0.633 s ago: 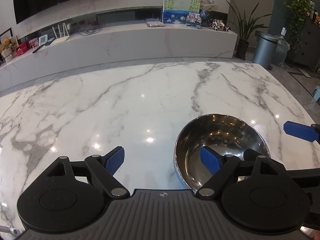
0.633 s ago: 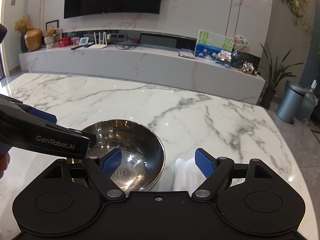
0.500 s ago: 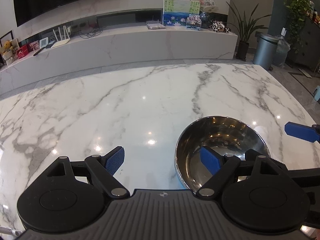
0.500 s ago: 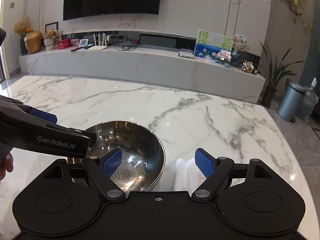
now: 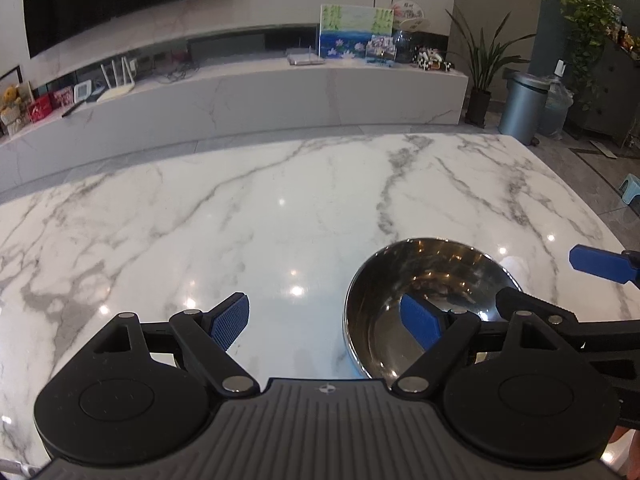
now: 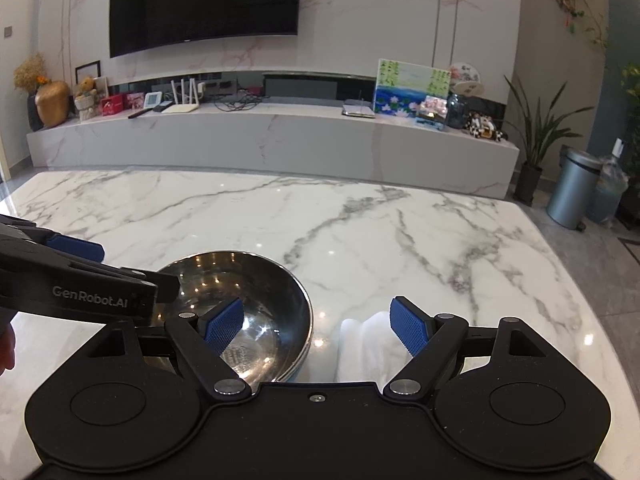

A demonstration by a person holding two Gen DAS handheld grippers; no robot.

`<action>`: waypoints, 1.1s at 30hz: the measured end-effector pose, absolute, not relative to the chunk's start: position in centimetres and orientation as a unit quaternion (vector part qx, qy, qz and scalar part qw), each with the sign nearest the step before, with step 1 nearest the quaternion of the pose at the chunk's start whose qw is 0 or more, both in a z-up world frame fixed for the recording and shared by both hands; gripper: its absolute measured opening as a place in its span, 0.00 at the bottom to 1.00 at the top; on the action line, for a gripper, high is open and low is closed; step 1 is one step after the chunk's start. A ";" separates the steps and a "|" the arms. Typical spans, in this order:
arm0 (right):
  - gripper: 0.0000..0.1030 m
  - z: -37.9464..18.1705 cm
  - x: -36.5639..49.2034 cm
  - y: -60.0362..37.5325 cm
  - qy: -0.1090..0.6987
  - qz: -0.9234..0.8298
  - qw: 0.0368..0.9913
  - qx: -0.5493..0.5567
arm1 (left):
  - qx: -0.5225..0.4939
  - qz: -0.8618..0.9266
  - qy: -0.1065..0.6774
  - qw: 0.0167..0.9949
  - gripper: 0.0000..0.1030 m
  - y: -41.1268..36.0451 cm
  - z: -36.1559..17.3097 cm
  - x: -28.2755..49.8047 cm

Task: Clean bowl
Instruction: 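Move the right gripper toward the folded white paper towel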

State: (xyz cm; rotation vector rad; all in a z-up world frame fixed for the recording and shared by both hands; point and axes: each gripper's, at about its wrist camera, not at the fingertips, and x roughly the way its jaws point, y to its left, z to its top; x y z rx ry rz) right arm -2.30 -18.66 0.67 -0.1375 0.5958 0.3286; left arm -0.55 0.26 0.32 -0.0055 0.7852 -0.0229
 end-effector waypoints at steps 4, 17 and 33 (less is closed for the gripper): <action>0.76 0.5 -2.3 -18.6 0.292 0.157 0.941 -0.066 | -0.001 -0.005 0.378 0.926 0.80 0.2 0.3 -0.5; 0.76 0.4 -2.1 -18.8 0.299 0.148 0.941 -0.063 | -0.011 -0.008 0.393 0.919 0.80 0.4 0.1 -0.4; 0.76 0.4 -2.2 -19.1 0.300 0.151 0.940 -0.067 | 0.001 -0.010 0.399 0.917 0.80 -0.2 0.0 -0.3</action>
